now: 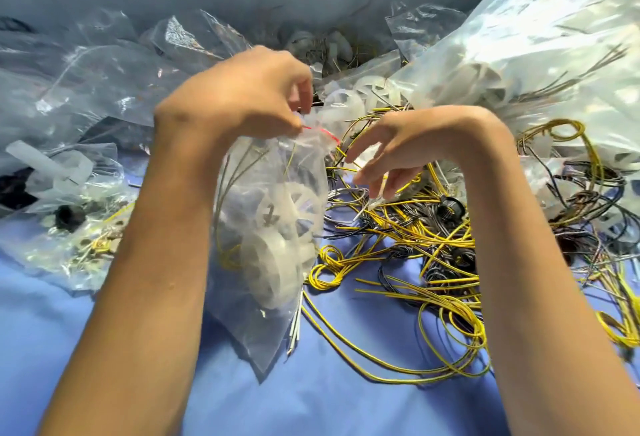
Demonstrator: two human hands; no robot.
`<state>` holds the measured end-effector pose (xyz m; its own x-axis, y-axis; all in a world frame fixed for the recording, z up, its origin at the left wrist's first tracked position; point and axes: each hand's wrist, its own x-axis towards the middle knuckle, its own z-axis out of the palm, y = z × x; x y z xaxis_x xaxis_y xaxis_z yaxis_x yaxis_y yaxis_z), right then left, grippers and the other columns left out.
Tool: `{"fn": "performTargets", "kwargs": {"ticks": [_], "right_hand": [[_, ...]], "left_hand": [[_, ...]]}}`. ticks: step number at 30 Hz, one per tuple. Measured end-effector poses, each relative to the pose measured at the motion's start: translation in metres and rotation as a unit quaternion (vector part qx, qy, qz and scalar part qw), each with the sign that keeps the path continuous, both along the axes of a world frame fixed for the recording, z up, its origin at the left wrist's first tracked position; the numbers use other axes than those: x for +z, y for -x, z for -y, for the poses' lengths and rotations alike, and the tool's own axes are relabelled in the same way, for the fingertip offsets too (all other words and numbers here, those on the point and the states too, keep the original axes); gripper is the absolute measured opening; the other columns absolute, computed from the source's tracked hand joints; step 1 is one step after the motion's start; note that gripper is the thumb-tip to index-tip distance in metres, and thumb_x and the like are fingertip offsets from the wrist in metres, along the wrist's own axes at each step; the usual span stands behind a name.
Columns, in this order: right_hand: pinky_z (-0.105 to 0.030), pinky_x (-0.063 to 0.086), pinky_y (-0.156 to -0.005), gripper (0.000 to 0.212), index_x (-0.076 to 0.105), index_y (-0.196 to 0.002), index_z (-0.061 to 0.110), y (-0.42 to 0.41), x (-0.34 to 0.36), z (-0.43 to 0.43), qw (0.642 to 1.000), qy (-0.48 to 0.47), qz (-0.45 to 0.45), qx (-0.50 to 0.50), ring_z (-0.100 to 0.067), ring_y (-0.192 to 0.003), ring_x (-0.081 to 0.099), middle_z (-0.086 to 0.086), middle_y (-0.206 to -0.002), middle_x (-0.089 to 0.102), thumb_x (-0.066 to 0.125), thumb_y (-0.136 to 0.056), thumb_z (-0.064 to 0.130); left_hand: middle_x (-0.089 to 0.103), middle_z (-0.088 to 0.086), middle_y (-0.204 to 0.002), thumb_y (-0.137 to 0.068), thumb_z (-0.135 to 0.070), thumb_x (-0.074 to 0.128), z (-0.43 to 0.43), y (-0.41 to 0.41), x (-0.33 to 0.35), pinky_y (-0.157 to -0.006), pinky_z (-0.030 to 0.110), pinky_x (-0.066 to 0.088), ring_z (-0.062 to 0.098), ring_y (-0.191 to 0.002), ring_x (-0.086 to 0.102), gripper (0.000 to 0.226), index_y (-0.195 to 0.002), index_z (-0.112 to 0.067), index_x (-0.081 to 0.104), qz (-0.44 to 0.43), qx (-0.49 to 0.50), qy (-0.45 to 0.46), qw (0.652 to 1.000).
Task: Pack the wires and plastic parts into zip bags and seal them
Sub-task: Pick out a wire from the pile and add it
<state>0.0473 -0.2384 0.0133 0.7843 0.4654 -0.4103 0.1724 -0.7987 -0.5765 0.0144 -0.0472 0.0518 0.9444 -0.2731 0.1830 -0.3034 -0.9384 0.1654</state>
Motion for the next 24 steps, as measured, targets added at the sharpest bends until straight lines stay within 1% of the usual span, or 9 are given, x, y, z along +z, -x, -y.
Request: {"fn": "performTargets", "kwargs": {"ticks": [2, 4, 6, 7, 8, 10, 14, 20, 24], "right_hand": [[-0.024, 0.056, -0.068, 0.018, 0.064, -0.105, 0.011, 0.001, -0.004, -0.006, 1.000, 0.025, -0.005, 0.012, -0.008, -0.057, 0.068, -0.010, -0.081, 0.074, 0.066, -0.089, 0.018], [-0.021, 0.055, -0.064, 0.006, 0.063, -0.085, 0.009, 0.000, -0.008, -0.008, 0.999, 0.043, -0.010, 0.004, -0.005, -0.052, 0.065, -0.006, -0.069, 0.072, 0.062, -0.091, 0.011], [-0.018, 0.052, -0.053, 0.024, 0.059, -0.066, 0.010, 0.000, -0.009, -0.003, 0.998, 0.068, 0.003, -0.009, -0.005, -0.046, 0.061, 0.003, -0.050, 0.064, 0.057, -0.087, -0.001], [-0.017, 0.049, -0.048, 0.029, 0.058, -0.060, 0.011, 0.000, -0.007, 0.001, 0.996, 0.081, 0.017, -0.015, -0.005, -0.044, 0.059, 0.005, -0.045, 0.061, 0.055, -0.084, -0.003], [-0.014, 0.046, -0.044, 0.027, 0.060, -0.061, 0.012, 0.000, -0.005, 0.005, 0.996, 0.084, 0.025, -0.022, -0.004, -0.043, 0.059, 0.004, -0.046, 0.062, 0.055, -0.083, -0.002], [-0.012, 0.045, -0.043, 0.015, 0.064, -0.074, 0.012, 0.002, -0.001, 0.011, 0.997, 0.066, 0.024, -0.041, -0.003, -0.050, 0.064, 0.000, -0.060, 0.071, 0.058, -0.088, 0.008], [-0.020, 0.049, -0.060, 0.020, 0.064, -0.082, 0.010, -0.002, 0.001, 0.015, 0.994, 0.031, 0.056, -0.090, -0.008, -0.060, 0.068, -0.006, -0.075, 0.075, 0.057, -0.095, 0.023], [-0.015, 0.045, -0.044, 0.026, 0.063, -0.082, 0.003, -0.008, 0.001, 0.016, 0.984, 0.009, 0.077, -0.158, -0.012, -0.056, 0.068, -0.010, -0.070, 0.073, 0.049, -0.098, 0.018], [-0.014, 0.048, -0.045, 0.028, 0.062, -0.079, 0.004, -0.006, 0.003, 0.020, 0.983, -0.011, 0.067, -0.169, -0.008, -0.051, 0.068, -0.006, -0.059, 0.071, 0.049, -0.099, 0.019]], "left_hand": [[0.057, -0.003, -0.087, -0.075, -0.002, 0.059, 0.019, 0.004, -0.002, -0.077, 0.028, 0.047, 0.018, -0.087, 0.056, 0.029, -0.091, -0.025, 0.068, 0.000, -0.061, -0.002, 0.998], [0.062, 0.000, -0.084, -0.074, -0.004, 0.056, 0.043, 0.008, -0.007, -0.072, 0.033, 0.051, 0.022, -0.083, 0.060, 0.025, -0.087, -0.021, 0.068, -0.031, -0.105, -0.027, 0.994], [0.057, 0.001, -0.068, -0.077, -0.014, 0.056, 0.064, 0.009, -0.017, -0.054, 0.030, 0.043, 0.022, -0.067, 0.057, 0.007, -0.072, -0.014, 0.060, -0.069, -0.119, -0.077, 0.987], [0.052, -0.002, -0.062, -0.080, -0.020, 0.056, 0.071, 0.007, -0.023, -0.049, 0.027, 0.036, 0.018, -0.060, 0.052, 0.017, -0.064, -0.013, 0.053, -0.092, -0.114, -0.097, 0.984], [0.049, -0.004, -0.058, -0.082, -0.025, 0.055, 0.075, 0.007, -0.029, -0.047, 0.026, 0.031, 0.014, -0.057, 0.050, 0.026, -0.060, -0.014, 0.048, -0.115, -0.109, -0.119, 0.980], [0.051, -0.004, -0.057, -0.084, -0.027, 0.056, 0.077, 0.002, -0.040, -0.048, 0.024, 0.034, 0.016, -0.060, 0.054, 0.029, -0.060, -0.013, 0.049, -0.156, -0.096, -0.150, 0.972], [0.060, 0.001, -0.070, -0.084, -0.032, 0.058, 0.066, -0.010, -0.053, -0.069, 0.035, 0.053, 0.028, -0.080, 0.063, 0.027, -0.068, -0.011, 0.055, -0.200, -0.060, -0.178, 0.962], [0.048, -0.001, -0.064, -0.085, -0.033, 0.062, 0.052, -0.022, -0.065, -0.068, 0.036, 0.049, 0.032, -0.079, 0.056, 0.039, -0.059, -0.010, 0.044, -0.179, 0.020, -0.191, 0.965], [0.048, 0.002, -0.064, -0.085, -0.027, 0.063, 0.049, -0.022, -0.072, -0.068, 0.038, 0.048, 0.029, -0.080, 0.050, 0.036, -0.059, -0.011, 0.044, -0.188, 0.077, -0.175, 0.963]]}}
